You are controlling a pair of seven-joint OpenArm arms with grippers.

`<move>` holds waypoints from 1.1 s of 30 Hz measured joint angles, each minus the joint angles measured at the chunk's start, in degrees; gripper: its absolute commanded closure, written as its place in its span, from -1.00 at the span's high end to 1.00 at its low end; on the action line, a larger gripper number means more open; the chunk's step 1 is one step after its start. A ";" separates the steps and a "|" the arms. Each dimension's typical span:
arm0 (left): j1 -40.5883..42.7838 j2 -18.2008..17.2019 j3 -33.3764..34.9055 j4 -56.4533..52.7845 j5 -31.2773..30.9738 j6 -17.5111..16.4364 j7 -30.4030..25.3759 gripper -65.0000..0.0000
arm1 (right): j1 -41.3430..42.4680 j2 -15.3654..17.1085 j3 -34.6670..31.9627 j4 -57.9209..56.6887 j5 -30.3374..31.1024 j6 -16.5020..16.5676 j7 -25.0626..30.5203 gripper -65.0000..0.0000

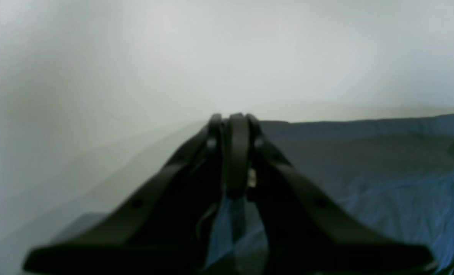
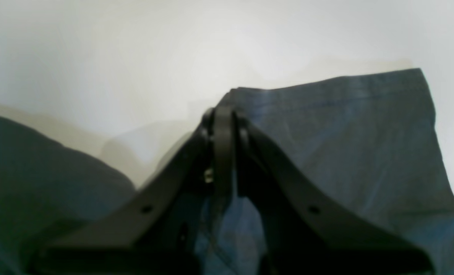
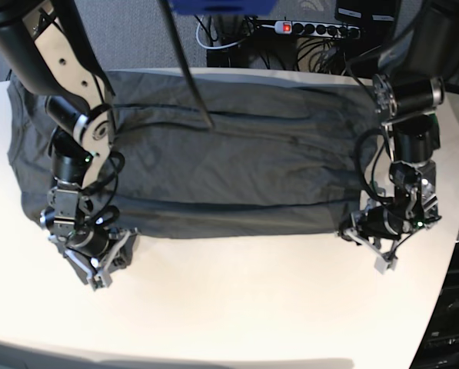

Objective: Fold the T-shirt properly
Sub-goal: 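Hold the shirt edge with the right gripper while the left gripper stays pinched, then shift the right gripper's held edge along the shirt side, tugging it taut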

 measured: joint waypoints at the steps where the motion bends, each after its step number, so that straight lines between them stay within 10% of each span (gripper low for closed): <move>1: 0.02 0.00 0.00 0.00 0.00 0.02 -0.02 -0.88 | 0.00 0.02 0.00 0.00 0.00 0.00 0.00 -0.99; 33: 0.04 -0.02 -0.11 0.07 -0.17 -0.04 0.04 -0.88 | -7.54 -1.16 1.57 16.72 1.07 0.22 -0.39 -0.99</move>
